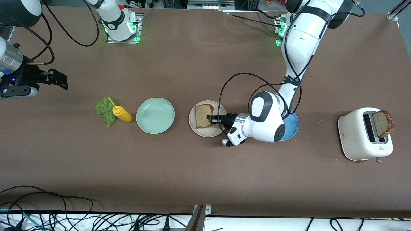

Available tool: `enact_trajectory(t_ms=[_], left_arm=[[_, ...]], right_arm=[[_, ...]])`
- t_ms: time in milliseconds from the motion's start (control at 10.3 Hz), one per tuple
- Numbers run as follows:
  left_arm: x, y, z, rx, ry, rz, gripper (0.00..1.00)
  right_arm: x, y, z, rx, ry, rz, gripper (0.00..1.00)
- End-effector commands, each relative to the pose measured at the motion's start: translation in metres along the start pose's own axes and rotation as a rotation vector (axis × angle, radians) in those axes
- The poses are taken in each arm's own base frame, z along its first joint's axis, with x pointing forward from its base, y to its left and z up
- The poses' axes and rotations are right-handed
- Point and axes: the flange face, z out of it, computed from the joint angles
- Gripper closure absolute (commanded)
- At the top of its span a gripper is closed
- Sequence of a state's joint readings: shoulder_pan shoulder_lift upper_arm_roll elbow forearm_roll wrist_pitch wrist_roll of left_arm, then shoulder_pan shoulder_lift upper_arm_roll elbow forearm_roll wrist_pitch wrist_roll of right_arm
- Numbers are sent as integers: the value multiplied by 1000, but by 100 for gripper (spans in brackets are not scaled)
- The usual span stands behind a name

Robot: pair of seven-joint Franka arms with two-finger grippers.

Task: Make sandwich on beige plate with both arms
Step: 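Lower the bread slice flat onto the beige plate and release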

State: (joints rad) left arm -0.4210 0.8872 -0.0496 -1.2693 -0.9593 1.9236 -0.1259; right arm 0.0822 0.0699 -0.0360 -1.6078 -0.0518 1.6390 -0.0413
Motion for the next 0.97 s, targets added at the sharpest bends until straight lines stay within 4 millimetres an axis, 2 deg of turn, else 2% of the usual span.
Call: enact_trajectory(t_ms=[0,97,194,291,485,872], left_arm=[[3,-1,5,-12,5,4,80],[5,-4,8,-8,2,0,50],[5,-6,9,-7,1,-3,35],[6,-7,9,-6,1,-4,26],[7,-8,8,-5,4,-5,15],[11,-13,-4,11,21,-4,14]], right_arm=[[0,3,-6,-7,8,13,0],[0,3,-6,-7,8,13,0],[0,3,-6,-7,9,13,0],[0,3,-6,-7,9,13,0],[0,7,-5,-7,7,20,0],[0,9,-6,-7,10,23,0]])
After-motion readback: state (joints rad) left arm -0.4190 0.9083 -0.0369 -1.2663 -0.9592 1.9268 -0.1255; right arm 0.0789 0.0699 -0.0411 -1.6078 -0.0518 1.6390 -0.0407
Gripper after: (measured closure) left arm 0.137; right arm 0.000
